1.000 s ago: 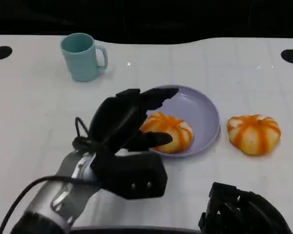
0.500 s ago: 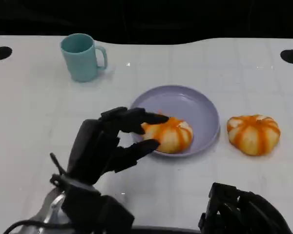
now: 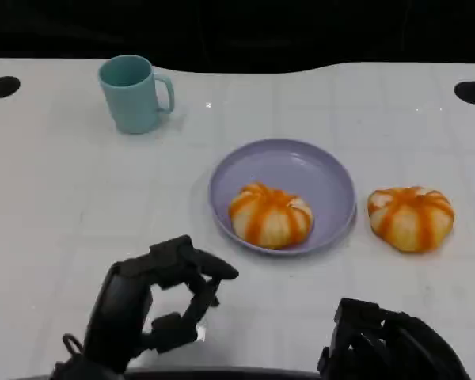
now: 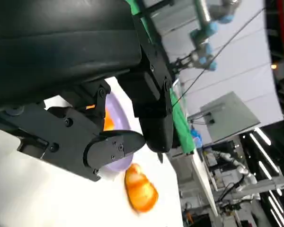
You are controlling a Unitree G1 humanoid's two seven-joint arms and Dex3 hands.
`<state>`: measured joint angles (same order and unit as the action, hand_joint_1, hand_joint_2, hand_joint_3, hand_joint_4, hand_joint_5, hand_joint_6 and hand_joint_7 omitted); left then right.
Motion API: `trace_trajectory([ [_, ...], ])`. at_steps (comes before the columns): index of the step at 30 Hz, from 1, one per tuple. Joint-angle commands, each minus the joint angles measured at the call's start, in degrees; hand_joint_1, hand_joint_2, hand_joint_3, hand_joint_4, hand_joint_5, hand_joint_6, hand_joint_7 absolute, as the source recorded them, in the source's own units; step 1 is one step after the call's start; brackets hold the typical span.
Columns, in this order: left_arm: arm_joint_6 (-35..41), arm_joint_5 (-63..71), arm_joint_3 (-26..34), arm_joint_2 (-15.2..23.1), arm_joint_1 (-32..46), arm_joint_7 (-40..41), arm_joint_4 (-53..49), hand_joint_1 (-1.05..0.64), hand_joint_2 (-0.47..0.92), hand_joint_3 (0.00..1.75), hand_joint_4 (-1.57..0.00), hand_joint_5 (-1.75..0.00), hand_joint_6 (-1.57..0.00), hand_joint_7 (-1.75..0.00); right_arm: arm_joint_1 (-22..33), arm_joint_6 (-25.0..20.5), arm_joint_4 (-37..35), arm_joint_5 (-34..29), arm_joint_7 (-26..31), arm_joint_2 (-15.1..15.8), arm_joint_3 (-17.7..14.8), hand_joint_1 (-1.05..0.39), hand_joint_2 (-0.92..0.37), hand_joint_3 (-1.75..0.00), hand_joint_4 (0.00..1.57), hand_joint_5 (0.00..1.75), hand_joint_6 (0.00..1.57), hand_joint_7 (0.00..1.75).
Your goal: Grasp the bread from the table and place it into the plate.
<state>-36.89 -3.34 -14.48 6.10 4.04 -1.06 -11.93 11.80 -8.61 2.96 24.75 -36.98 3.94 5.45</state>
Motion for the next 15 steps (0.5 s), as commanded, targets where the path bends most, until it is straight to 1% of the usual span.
trace_trajectory([
  [1, 4.7, -4.6, 0.4, -0.9, 5.0, -4.6, 4.5, -0.15, 0.58, 1.02, -0.72, -1.71, -0.74, -1.27, 0.4, 0.7, 0.4, 0.1, 0.3, 0.3, -0.4, -0.68, -0.92, -0.29, 0.85, 1.57, 0.77, 1.35],
  [3, 4.7, -4.6, 0.7, -1.6, 6.0, -5.7, 4.7, -0.16, 0.56, 1.06, -0.72, -1.74, -0.71, -1.34, 0.4, 0.5, 0.6, 0.0, 0.7, 0.3, -0.4, -0.68, -0.92, -0.28, 0.85, 1.56, 0.78, 1.34],
  [6, 4.6, -5.1, 1.3, -2.6, 7.0, -7.4, 4.3, -0.16, 0.55, 1.09, -0.73, -1.75, -0.7, -1.4, 0.4, 0.5, 0.7, 0.3, 0.3, 0.6, -0.4, -0.68, -0.92, -0.28, 0.86, 1.56, 0.78, 1.33],
  [9, 5.3, -6.2, 2.0, -3.5, 7.4, -8.8, 4.3, -0.17, 0.55, 1.09, -0.73, -1.75, -0.69, -1.42, 0.3, 1.0, 0.3, 0.4, -0.2, 0.7, -0.6, -0.68, -0.92, -0.29, 0.85, 1.57, 0.78, 1.33],
  [13, 7.4, -12.0, 2.8, -3.9, 7.3, -14.5, 3.3, -0.23, 0.65, 0.98, -0.76, -1.75, -0.61, -1.53, 0.2, 1.0, -0.1, 0.1, -0.2, 1.2, -0.8, -0.68, -0.92, -0.28, 0.86, 1.57, 0.78, 1.34],
  [15, 8.5, -14.1, 3.4, -3.8, 7.3, -17.3, 3.0, -0.24, 0.67, 0.95, -0.77, -1.75, -0.6, -1.57, 0.2, 0.9, -0.2, 0.3, -0.3, 1.5, -1.0, -0.68, -0.92, -0.29, 0.86, 1.57, 0.79, 1.34],
])
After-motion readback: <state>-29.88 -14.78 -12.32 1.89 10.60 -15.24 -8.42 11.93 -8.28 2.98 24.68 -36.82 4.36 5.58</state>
